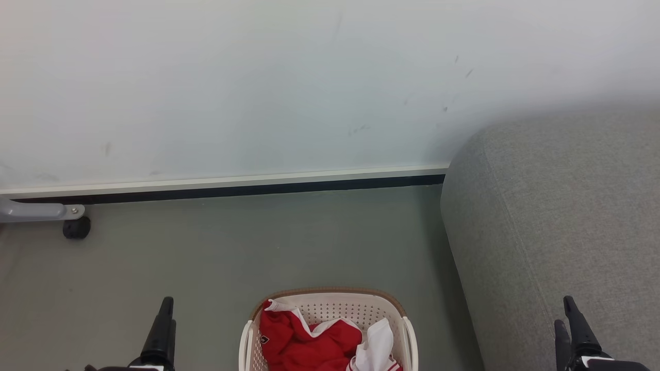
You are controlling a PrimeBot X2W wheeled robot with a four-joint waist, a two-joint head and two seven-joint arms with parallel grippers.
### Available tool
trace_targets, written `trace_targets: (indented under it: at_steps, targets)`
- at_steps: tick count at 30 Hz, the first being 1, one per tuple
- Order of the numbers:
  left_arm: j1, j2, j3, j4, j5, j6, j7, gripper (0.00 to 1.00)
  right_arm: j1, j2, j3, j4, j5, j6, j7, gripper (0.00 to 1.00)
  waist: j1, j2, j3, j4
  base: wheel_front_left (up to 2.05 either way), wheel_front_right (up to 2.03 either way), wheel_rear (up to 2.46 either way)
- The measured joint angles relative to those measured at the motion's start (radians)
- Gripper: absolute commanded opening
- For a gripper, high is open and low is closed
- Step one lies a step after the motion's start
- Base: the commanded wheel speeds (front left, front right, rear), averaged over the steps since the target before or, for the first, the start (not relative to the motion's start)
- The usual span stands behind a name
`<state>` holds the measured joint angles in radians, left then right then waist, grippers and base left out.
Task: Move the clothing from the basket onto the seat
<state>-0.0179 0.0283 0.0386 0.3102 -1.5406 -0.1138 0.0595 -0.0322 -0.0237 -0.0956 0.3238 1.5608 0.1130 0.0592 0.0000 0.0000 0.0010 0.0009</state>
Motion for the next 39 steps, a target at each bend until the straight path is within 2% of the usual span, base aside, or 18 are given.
trace_targets:
  at_steps: [3,12,19,39]
  targets:
    - [0.0,0.0,-0.005,-0.006,0.014,0.001,-0.005,1.0,0.0,0.0,0.003,-0.007,-0.02,-0.008,-0.007,1.0,0.0,0.0,0.0,0.0,0.0,0.0,0.0]
    - [-0.016,0.001,-0.03,-0.039,0.146,0.03,-0.037,1.0,-0.001,-0.001,0.038,-0.046,-0.168,-0.038,-0.036,1.0,0.0,0.0,0.001,-0.001,0.0,0.0,0.0]
    - [-0.022,0.017,-0.07,-0.059,0.299,0.062,-0.061,1.0,-0.002,-0.024,0.095,-0.067,-0.307,-0.058,-0.062,1.0,0.0,0.0,0.003,-0.002,0.0,0.0,0.0]
    - [-0.019,0.066,-0.131,-0.094,0.671,0.115,-0.133,1.0,-0.005,-0.067,0.217,-0.089,-0.628,-0.106,-0.132,1.0,0.0,0.0,0.006,-0.006,0.0,0.0,0.0]
